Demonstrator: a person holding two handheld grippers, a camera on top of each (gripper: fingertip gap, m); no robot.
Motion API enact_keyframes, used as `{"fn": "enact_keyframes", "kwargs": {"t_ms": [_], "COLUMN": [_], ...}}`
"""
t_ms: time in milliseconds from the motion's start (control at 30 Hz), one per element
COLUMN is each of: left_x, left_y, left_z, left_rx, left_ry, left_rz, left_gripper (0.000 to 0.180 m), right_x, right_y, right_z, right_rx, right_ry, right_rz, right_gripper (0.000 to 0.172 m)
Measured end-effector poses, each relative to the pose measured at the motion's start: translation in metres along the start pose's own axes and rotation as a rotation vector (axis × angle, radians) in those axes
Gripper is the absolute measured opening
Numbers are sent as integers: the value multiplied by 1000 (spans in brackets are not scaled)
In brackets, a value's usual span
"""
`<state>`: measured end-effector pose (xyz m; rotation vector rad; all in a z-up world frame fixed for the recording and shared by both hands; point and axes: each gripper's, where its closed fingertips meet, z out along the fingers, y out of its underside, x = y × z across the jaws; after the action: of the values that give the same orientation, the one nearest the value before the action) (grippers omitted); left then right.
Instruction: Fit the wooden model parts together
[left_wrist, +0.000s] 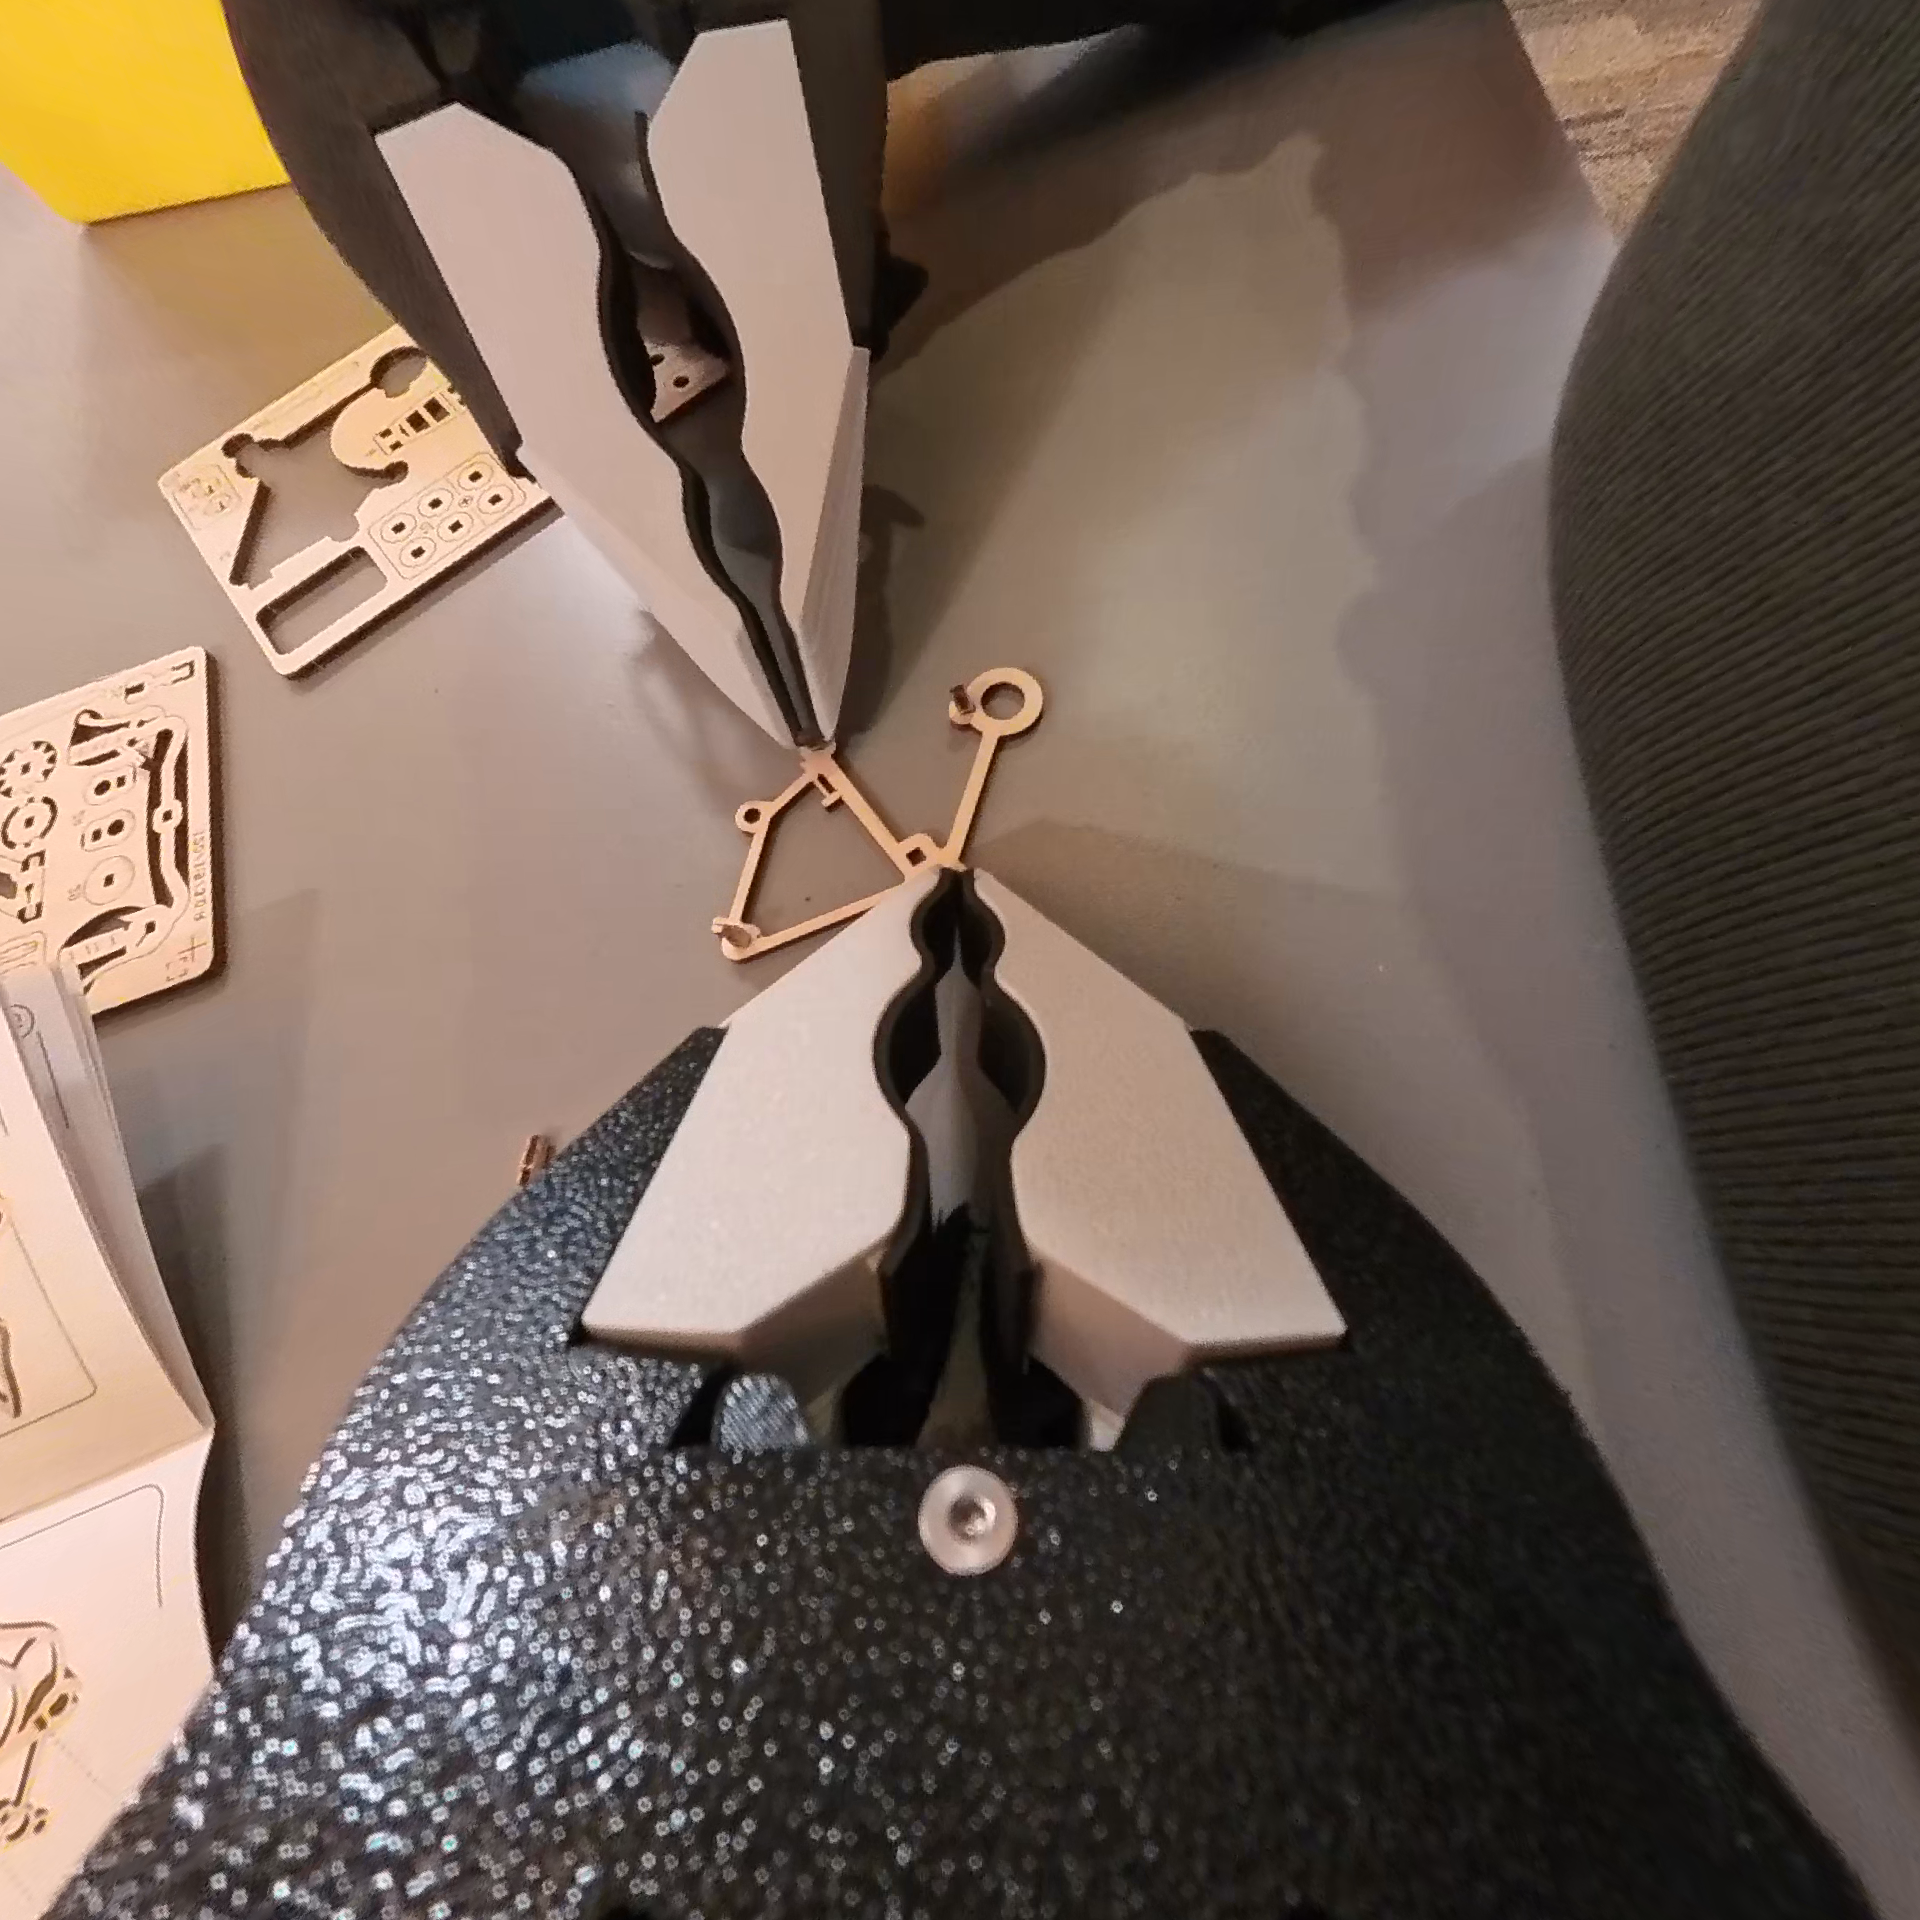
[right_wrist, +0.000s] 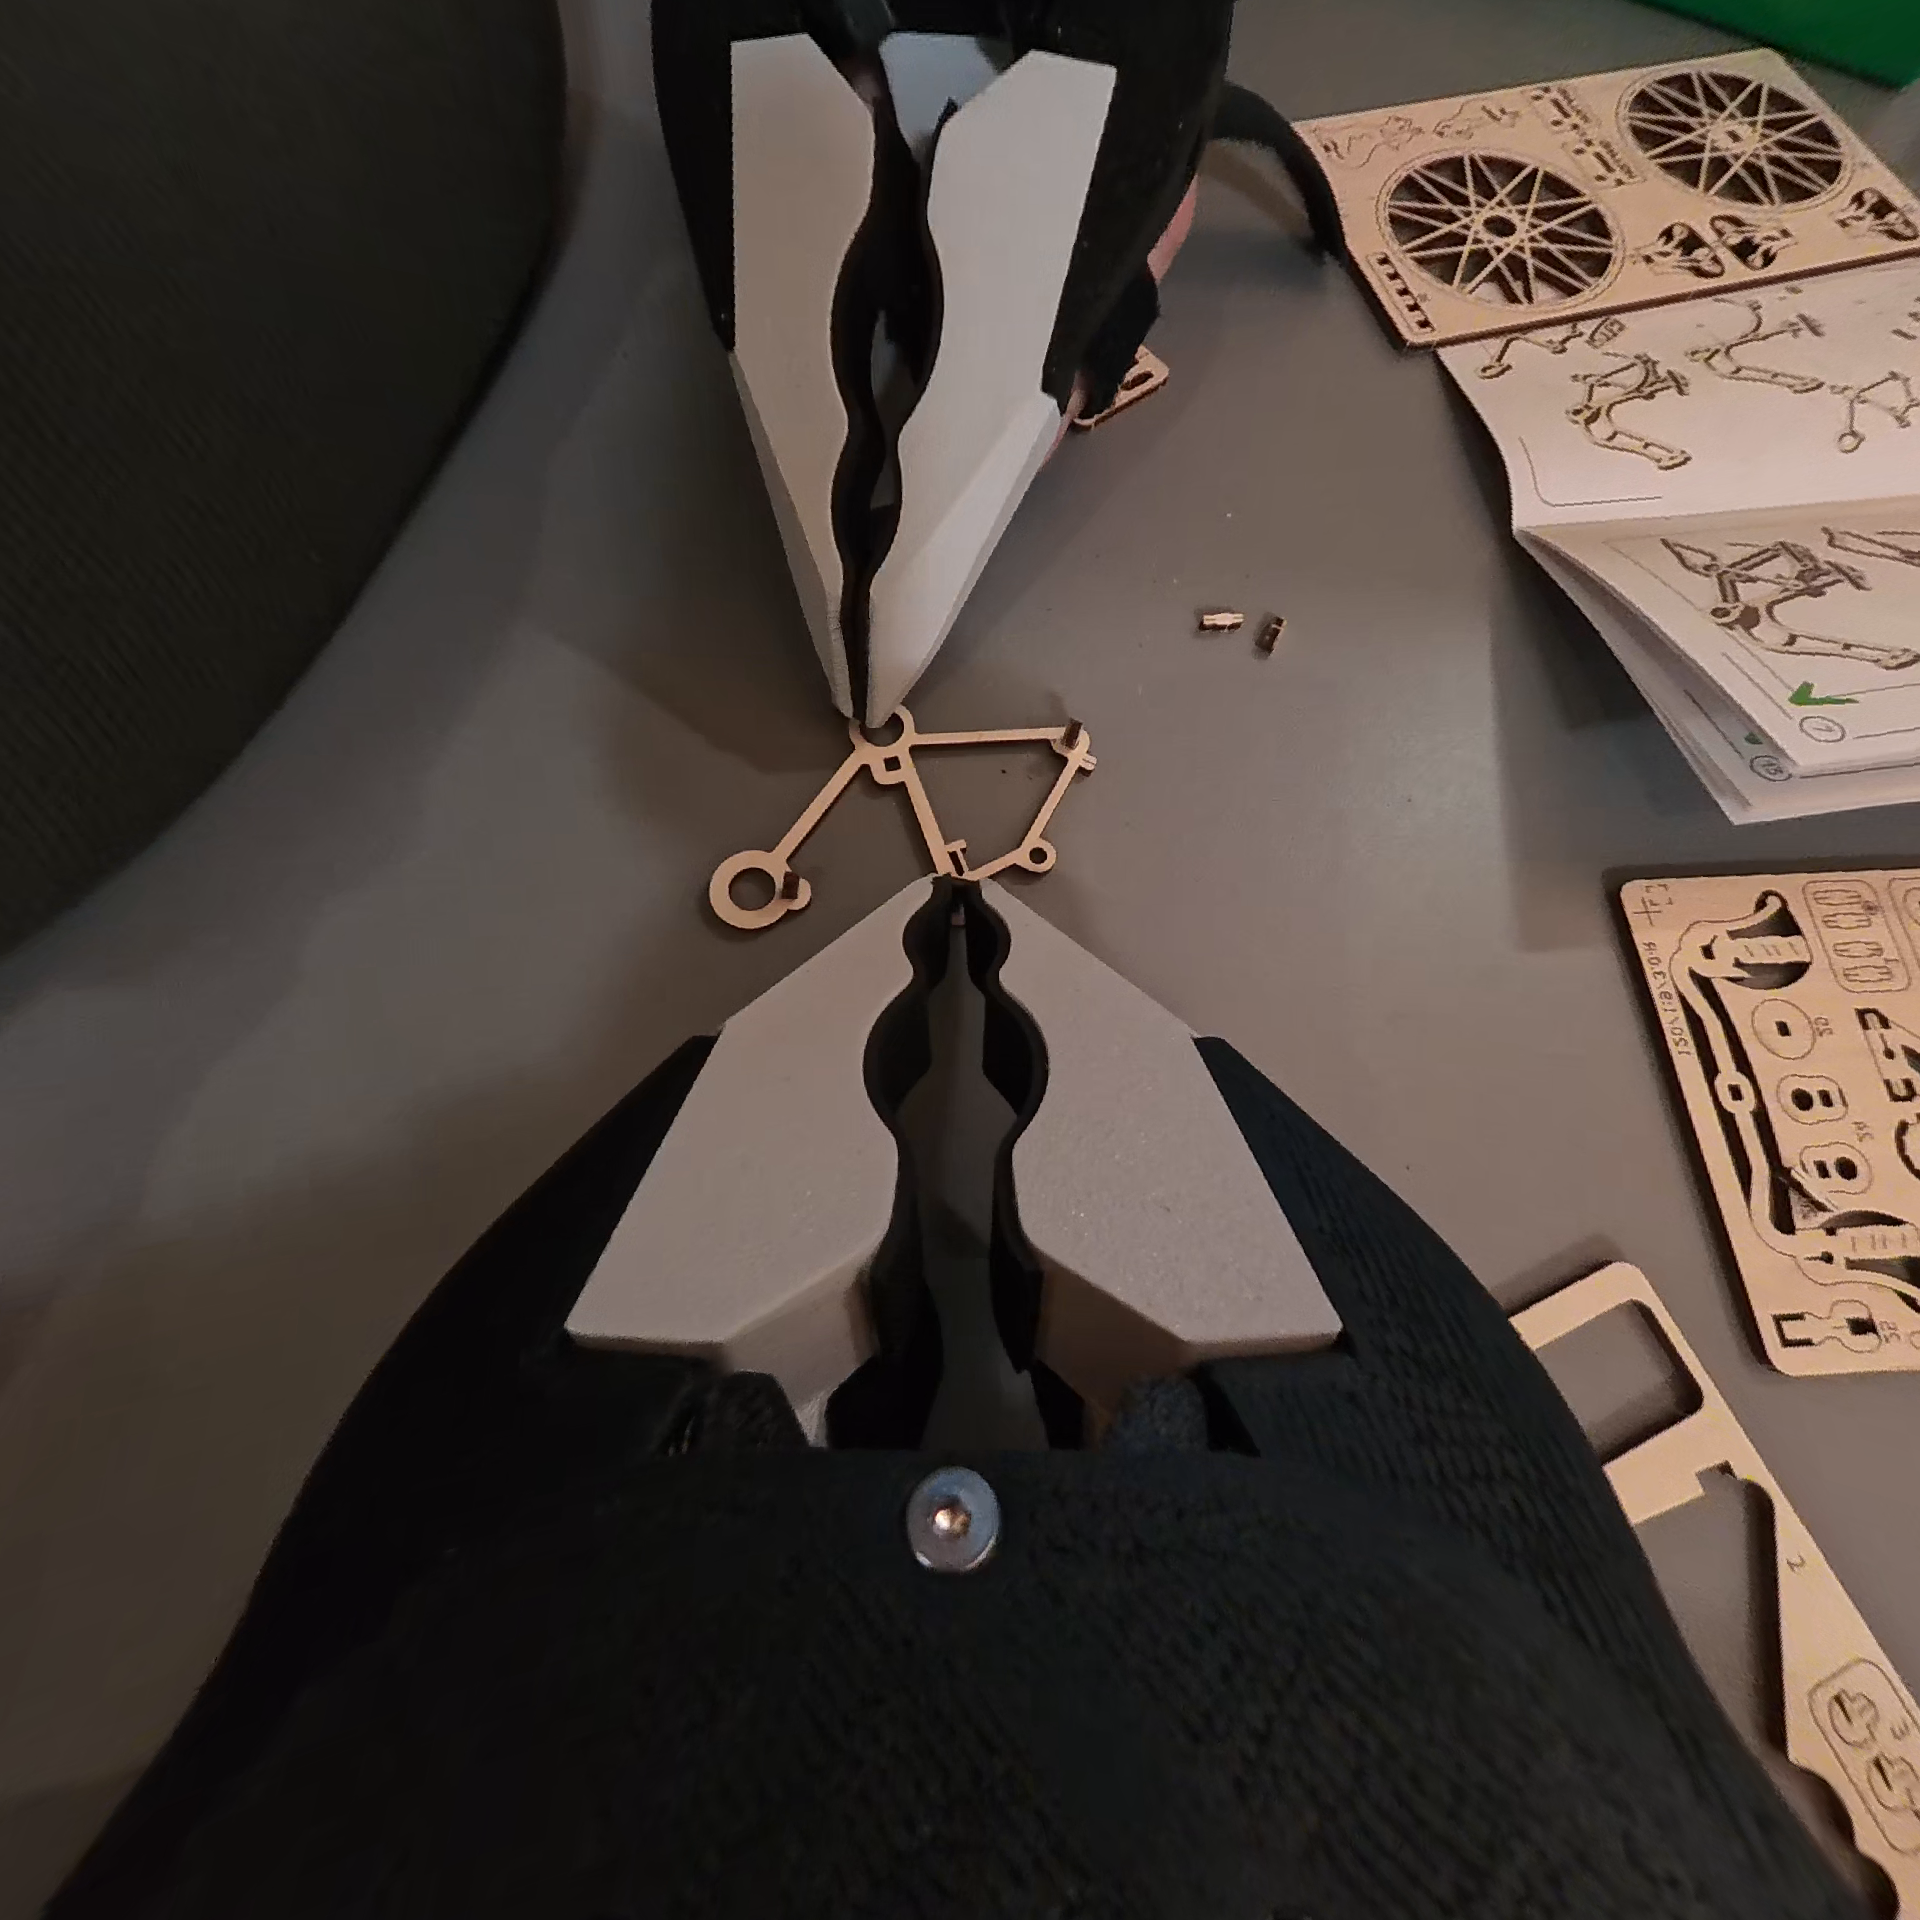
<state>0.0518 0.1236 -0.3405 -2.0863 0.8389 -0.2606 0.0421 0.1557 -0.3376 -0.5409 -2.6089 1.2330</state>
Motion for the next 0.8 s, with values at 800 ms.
{"fn": "enact_keyframes", "kwargs": {"t_ms": [800], "left_x": [0], "left_y": [0], "left_z": [0], "left_rx": [4], "left_ry": [13], "left_rz": [-12], "left_gripper": [0], "right_x": [1], "right_y": [-4], "right_z": [0], "right_rx": [15], "right_ry": [-21], "right_rz": [53], "right_gripper": [2]}}
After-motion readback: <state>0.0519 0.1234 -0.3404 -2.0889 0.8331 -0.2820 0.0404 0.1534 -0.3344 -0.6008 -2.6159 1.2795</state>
